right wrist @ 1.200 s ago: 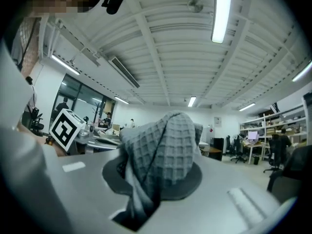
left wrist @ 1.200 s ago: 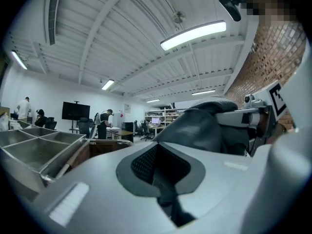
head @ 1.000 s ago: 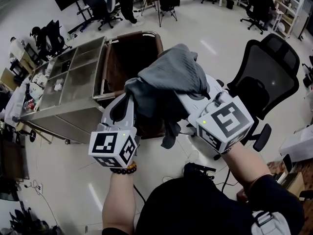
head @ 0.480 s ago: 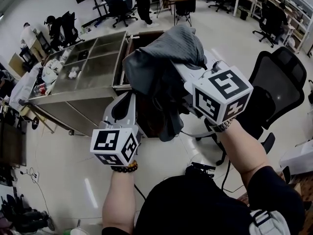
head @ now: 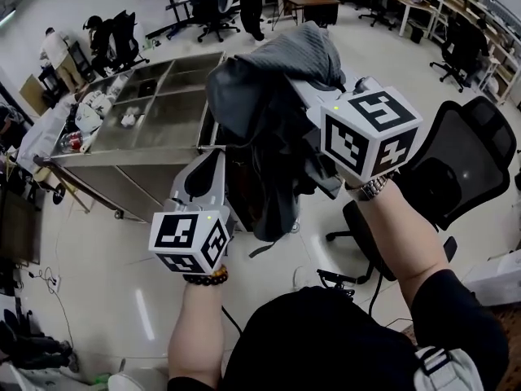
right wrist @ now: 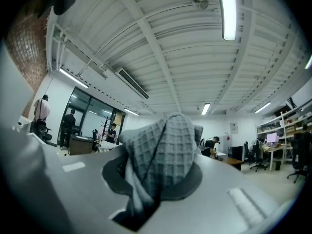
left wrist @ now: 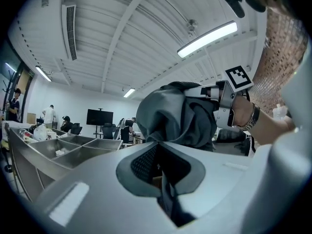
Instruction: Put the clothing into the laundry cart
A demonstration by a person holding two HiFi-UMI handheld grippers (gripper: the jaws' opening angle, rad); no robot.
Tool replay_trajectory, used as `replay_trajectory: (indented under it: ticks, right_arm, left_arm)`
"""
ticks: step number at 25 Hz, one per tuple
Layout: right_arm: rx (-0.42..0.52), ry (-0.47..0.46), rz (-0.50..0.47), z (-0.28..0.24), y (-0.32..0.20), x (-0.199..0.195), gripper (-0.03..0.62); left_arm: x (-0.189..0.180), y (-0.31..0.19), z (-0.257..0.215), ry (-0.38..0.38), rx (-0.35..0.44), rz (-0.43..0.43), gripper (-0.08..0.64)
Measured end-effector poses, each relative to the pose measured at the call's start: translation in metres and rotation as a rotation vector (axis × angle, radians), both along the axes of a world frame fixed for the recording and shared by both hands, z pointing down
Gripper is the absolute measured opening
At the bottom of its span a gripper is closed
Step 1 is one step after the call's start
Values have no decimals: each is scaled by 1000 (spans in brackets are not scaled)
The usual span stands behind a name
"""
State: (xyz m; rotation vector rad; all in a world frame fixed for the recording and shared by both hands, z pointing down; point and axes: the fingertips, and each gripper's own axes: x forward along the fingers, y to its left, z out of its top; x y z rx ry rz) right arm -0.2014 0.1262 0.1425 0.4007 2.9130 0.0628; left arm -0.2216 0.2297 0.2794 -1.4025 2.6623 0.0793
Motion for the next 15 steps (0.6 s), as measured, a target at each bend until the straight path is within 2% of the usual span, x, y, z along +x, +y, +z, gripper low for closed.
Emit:
replay_trajectory:
  ticks: [6, 15]
  right_arm:
    - [-20, 31, 2, -8, -26, -46, 75]
    - [-30, 219, -12, 94, -86, -115, 81]
  left_arm:
    - [-29, -16, -8, 6, -8, -26, 2]
    - [-67, -64, 16, 34, -44, -61, 2]
